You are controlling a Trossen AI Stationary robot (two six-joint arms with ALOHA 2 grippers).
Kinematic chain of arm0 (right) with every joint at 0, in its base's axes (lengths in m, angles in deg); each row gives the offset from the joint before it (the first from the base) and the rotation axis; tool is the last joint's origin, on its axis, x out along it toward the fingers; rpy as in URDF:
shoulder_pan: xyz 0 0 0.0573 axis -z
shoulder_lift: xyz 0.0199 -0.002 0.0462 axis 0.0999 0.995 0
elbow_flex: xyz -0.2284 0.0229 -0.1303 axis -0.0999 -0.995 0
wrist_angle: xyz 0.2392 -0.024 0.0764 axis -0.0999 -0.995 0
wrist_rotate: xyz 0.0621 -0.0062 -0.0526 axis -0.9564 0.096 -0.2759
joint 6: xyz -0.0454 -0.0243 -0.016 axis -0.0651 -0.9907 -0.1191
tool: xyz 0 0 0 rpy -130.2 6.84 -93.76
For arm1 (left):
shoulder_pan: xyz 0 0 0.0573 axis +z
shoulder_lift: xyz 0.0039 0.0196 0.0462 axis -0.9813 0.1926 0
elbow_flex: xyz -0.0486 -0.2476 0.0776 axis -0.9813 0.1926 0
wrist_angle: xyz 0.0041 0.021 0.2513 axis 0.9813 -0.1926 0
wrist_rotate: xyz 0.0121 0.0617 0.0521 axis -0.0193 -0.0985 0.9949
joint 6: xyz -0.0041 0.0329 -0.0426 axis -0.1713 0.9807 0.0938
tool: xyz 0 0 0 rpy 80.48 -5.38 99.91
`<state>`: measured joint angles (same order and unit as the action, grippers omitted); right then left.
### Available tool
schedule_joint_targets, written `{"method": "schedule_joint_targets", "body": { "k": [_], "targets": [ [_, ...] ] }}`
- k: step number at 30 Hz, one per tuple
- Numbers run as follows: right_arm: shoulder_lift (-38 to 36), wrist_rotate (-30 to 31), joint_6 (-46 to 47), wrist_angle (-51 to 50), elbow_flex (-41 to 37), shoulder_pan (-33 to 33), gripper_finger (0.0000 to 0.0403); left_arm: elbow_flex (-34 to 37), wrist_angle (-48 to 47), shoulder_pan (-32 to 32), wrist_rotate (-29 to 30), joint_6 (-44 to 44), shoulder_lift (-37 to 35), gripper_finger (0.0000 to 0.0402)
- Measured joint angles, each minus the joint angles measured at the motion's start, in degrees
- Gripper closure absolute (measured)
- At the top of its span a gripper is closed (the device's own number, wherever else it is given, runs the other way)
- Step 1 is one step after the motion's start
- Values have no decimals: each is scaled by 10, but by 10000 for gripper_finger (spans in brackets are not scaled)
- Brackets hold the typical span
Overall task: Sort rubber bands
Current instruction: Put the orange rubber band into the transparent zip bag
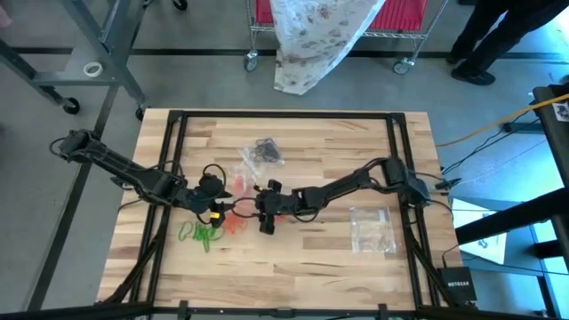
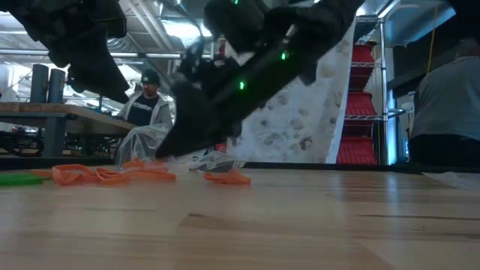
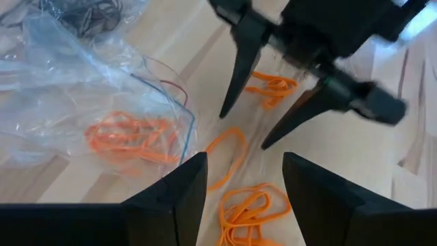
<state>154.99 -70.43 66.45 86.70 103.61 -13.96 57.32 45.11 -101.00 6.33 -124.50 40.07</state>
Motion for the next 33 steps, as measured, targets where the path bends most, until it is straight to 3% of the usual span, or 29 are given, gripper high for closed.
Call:
{"method": "schedule_joint_targets", "body": {
  "k": [6,13,17,24,30,33],
  "targets": [
    [34,14,15,24,0,4,182,0,0,0,1,2,0,217],
    [51,-15,-16,59,1,4,190,0,1,0,8,4,0,217],
    [57,-9,-14,57,3,4,245,0,1,0,17,1,0,217],
    [49,-17,-16,37,2,3,389,0,1,0,18,0,0,217],
    [7,17,95,-37,-1,1,396,0,2,0,18,0,0,217],
    [-14,62,126,-37,-1,-7,400,0,1,0,18,0,0,217]
  ]
}}
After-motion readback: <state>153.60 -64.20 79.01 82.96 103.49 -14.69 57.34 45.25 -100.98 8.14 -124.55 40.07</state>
